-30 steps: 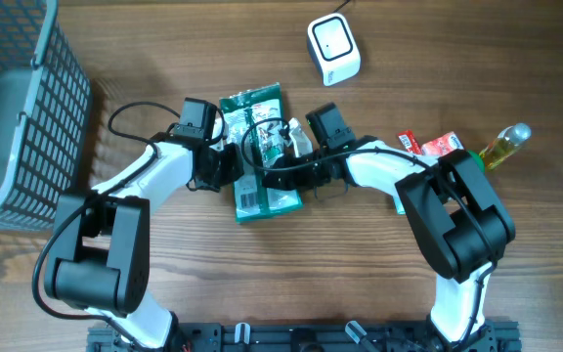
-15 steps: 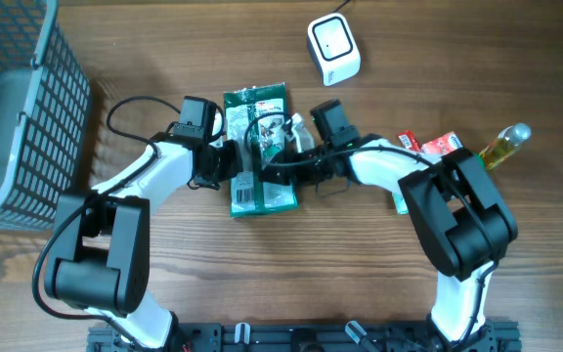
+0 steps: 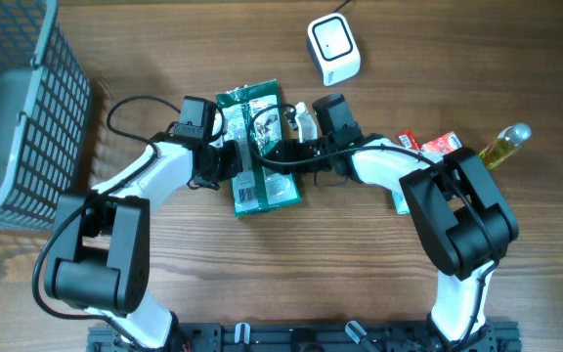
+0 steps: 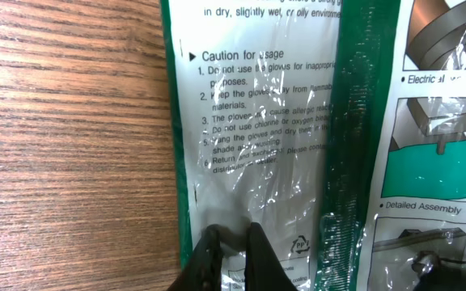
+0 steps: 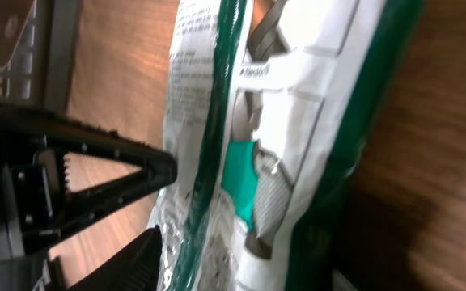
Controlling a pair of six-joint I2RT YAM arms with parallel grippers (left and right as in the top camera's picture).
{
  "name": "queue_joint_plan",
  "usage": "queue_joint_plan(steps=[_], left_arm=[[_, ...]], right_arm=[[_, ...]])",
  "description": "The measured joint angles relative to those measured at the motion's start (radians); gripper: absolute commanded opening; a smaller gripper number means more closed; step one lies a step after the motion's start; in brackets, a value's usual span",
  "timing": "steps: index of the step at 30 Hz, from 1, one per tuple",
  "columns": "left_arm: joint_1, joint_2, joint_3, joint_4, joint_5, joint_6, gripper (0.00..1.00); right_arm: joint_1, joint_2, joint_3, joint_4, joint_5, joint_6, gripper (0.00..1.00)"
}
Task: Scan the item barcode
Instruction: 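Hold the gloves pack upright between both grippers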
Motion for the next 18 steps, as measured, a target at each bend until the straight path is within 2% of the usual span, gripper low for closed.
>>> queue_joint_plan(steps=[3, 4, 6, 8, 11, 13, 15, 18], left_arm=[[0.000, 0.000, 0.000, 0.000, 0.000, 0.000, 0.04], [0.000, 0.000, 0.000, 0.000, 0.000, 0.000, 0.04], [0.000, 0.000, 0.000, 0.000, 0.000, 0.000, 0.04], [0.000, 0.000, 0.000, 0.000, 0.000, 0.000, 0.04], [0.000, 0.000, 0.000, 0.000, 0.000, 0.021, 0.04], [0.000, 0.000, 0.000, 0.000, -0.005, 0.036, 0.04], [0.000, 0.000, 0.000, 0.000, -0.009, 0.050, 0.04], [0.000, 0.000, 0.000, 0.002, -0.013, 0.067, 0.04]], right_arm=[[0.000, 0.000, -0.003, 0.043, 0.022, 0.004, 0.59], [0.000, 0.000, -0.003, 0.042, 0.024, 0.004, 0.46], [0.000, 0.000, -0.003, 0.031, 0.019, 0.005, 0.37], [0.000, 0.002, -0.005, -0.002, 0.001, 0.006, 0.33], [0.000, 0.002, -0.005, -0.049, -0.028, 0.008, 0.32], [0.000, 0.002, -0.005, -0.066, -0.057, 0.007, 0.36], [0.000, 0.002, -0.006, -0.078, -0.101, 0.008, 0.52], [0.000, 0.003, -0.007, -0.068, -0.128, 0.005, 0.57]])
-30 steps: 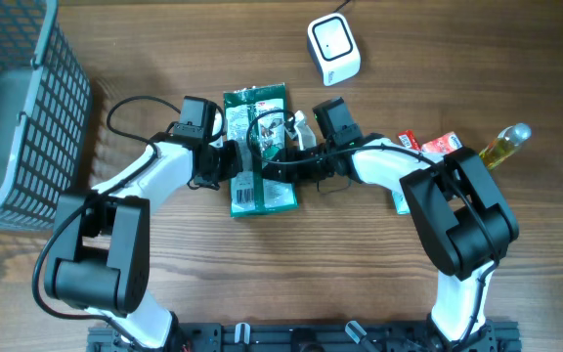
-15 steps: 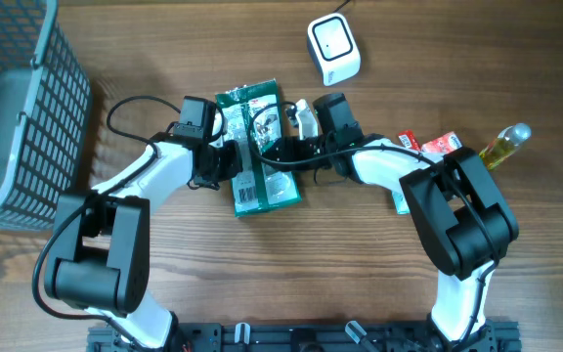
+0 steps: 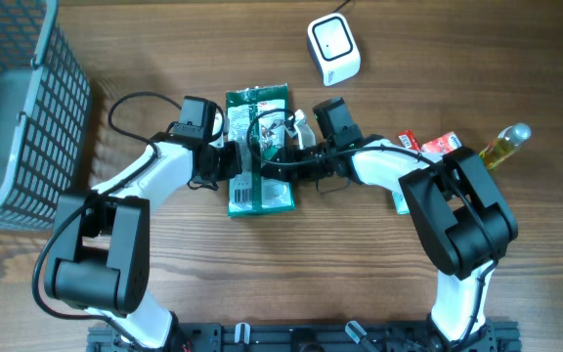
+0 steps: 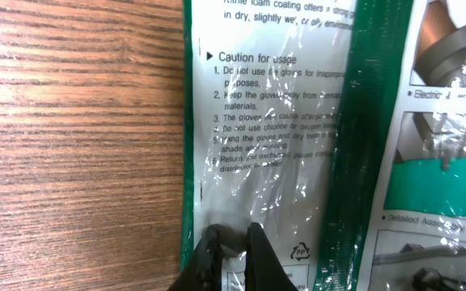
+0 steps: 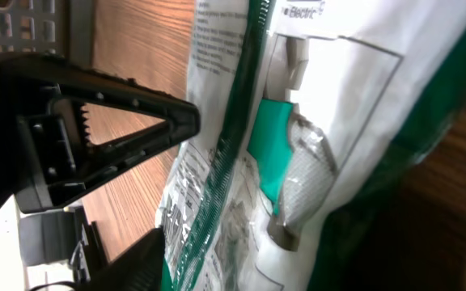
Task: Scan the item barcode
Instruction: 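Hold the gloves pack upright between both grippers, then open the left gripper and pull it back left off the gloves pack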
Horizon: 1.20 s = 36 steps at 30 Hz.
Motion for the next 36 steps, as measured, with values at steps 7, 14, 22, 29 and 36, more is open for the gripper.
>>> queue_joint_plan(steps=[7, 14, 22, 29, 36], left_arm=[[0.000, 0.000, 0.000, 0.002, -0.005, 0.004, 0.04], [0.000, 0.000, 0.000, 0.002, -0.008, 0.004, 0.04], [0.000, 0.000, 0.002, 0.002, -0.013, 0.004, 0.05], [0.002, -0.001, 0.003, 0.002, -0.011, 0.005, 0.12], [0.077, -0.055, -0.003, -0.005, -0.042, 0.008, 0.19]], right_arm=[[0.002, 0.000, -0.001, 0.040, 0.048, 0.004, 0.48], [0.066, 0.000, -0.001, 0.040, 0.060, 0.003, 0.41], [0.092, 0.000, -0.001, 0.040, 0.063, 0.003, 0.27], [0.092, 0.000, -0.001, 0.043, 0.074, 0.005, 0.04], [0.092, 0.000, -0.001, 0.039, 0.077, -0.023, 0.04]])
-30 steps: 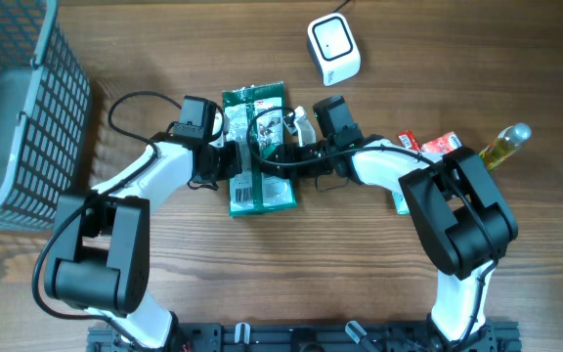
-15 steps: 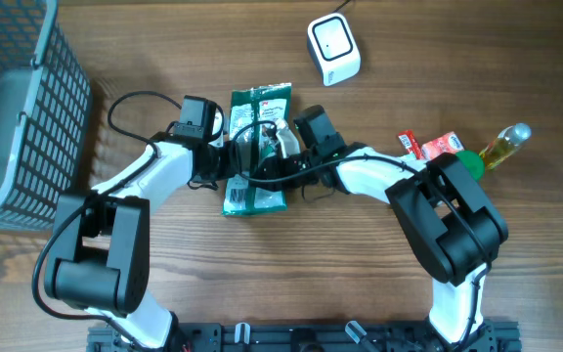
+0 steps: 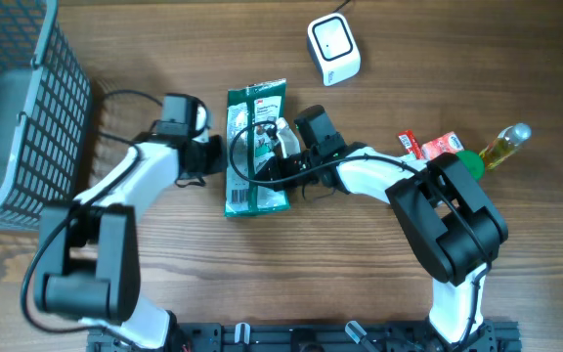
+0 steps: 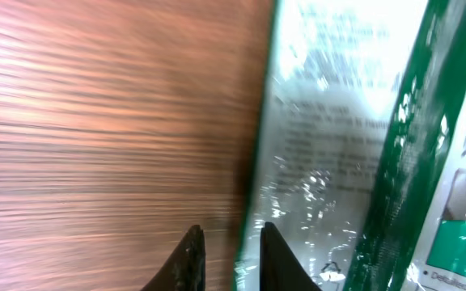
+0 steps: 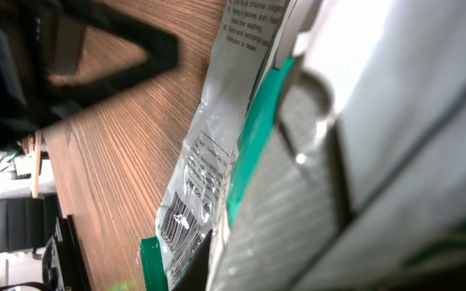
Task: Scan the item barcode
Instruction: 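Open the left gripper and pull it back left off the gloves pack, then lift the gloves pack with the right gripper up toward the scanner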
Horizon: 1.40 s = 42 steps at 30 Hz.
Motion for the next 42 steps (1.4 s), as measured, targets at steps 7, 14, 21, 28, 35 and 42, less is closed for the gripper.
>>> queue_joint_plan(steps=[7, 14, 21, 28, 35, 42], left_arm=[[0.154, -0.174, -0.001, 0.000, -0.013, 0.008, 1.00], [0.227, -0.181, -0.001, -0.040, -0.018, 0.008, 1.00], [0.227, -0.181, -0.001, -0.040, -0.018, 0.008, 1.00], [0.227, -0.181, -0.001, -0.043, -0.018, 0.008, 1.00], [0.227, -0.181, -0.001, -0.043, -0.021, 0.008, 1.00], [0.227, -0.181, -0.001, -0.043, -0.021, 0.008, 1.00]], right_arm=[[0.000, 0.000, 0.000, -0.009, 0.000, -0.032, 0.04], [0.000, 0.000, 0.000, -0.013, 0.000, -0.034, 0.04], [0.000, 0.000, 0.000, -0.018, 0.014, -0.066, 0.04], [-0.012, -0.120, 0.100, -0.436, 0.172, -0.286, 0.04], [-0.013, -0.393, 0.309, -0.668, 0.506, -0.761, 0.04], [-0.004, -0.439, 0.314, -0.588, 0.749, -1.172, 0.04]])
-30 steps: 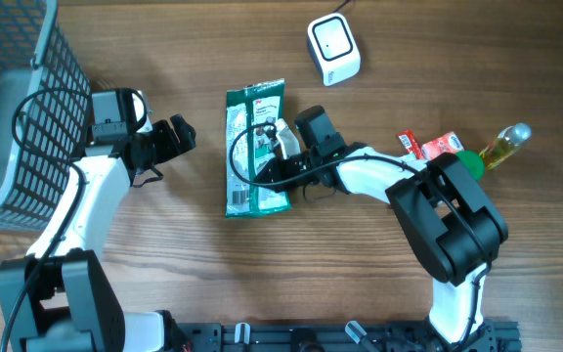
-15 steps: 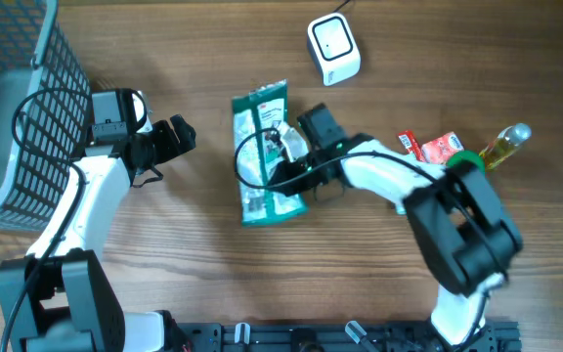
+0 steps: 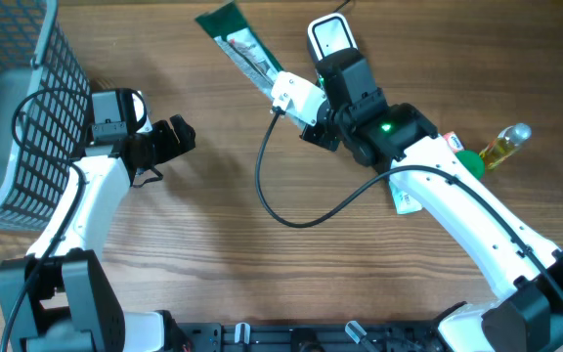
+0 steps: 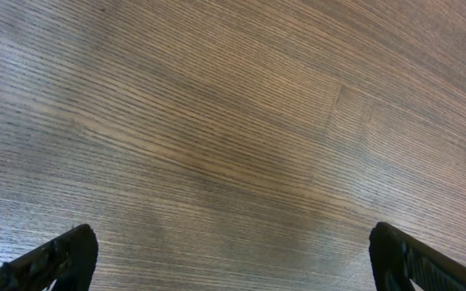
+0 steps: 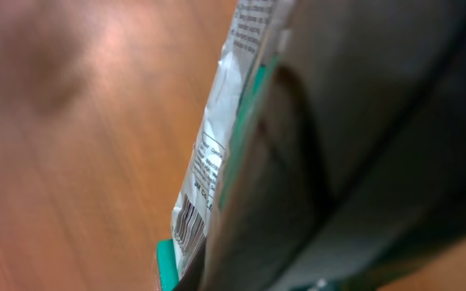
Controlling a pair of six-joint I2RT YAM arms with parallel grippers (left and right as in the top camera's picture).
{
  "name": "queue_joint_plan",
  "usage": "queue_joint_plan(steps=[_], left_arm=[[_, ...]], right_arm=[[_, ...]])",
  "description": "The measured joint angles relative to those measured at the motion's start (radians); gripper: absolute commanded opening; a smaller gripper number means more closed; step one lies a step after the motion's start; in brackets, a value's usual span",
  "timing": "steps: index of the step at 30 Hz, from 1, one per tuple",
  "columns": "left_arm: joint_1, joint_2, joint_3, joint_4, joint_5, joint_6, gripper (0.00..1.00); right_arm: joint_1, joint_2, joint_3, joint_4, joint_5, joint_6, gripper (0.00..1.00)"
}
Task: Scan the item barcode
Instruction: 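Lift the gloves pack with the right gripper up toward the scanner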
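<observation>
In the overhead view my right gripper (image 3: 283,86) is shut on a green and white packet (image 3: 242,41), which is held off the table, slanting toward the far edge. The white scanner (image 3: 328,35) sits just right of it, partly hidden by my right arm. The right wrist view shows the packet (image 5: 217,153) edge-on and very close, with its barcode (image 5: 186,220) near the lower end. My left gripper (image 3: 172,140) is open over bare wood at the left, far from the packet. In the left wrist view that gripper (image 4: 233,260) has nothing between its fingertips (image 4: 59,259).
A grey mesh basket (image 3: 13,108) stands at the left edge. A red packet (image 3: 446,144), a yellow oil bottle (image 3: 504,145) and a white tagged item (image 3: 405,200) lie at the right, near my right arm. A black cable (image 3: 272,200) loops over the middle of the table.
The packet was on the table between both grippers; now my right gripper holds it in the air beside the scanner. My left gripper has drawn back to the left and stands wider open.
At first my left gripper was shut on the packet's left edge and my right gripper was at its right side. The packet then shifted slightly. Later the left gripper had let go beside the packet. Now the right gripper alone holds it near the scanner.
</observation>
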Motion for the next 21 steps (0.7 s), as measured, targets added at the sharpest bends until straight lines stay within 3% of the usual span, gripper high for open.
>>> queue_joint_plan(steps=[8, 21], left_arm=[[0.000, 0.000, 0.000, 0.000, 0.000, 0.000, 1.00], [0.000, 0.000, 0.000, 0.000, 0.000, 0.000, 1.00]], right_arm=[[0.000, 0.032, 0.100, 0.105, 0.193, -0.251, 0.04], [-0.099, 0.287, 0.117, 0.473, 0.360, -0.345, 0.04]])
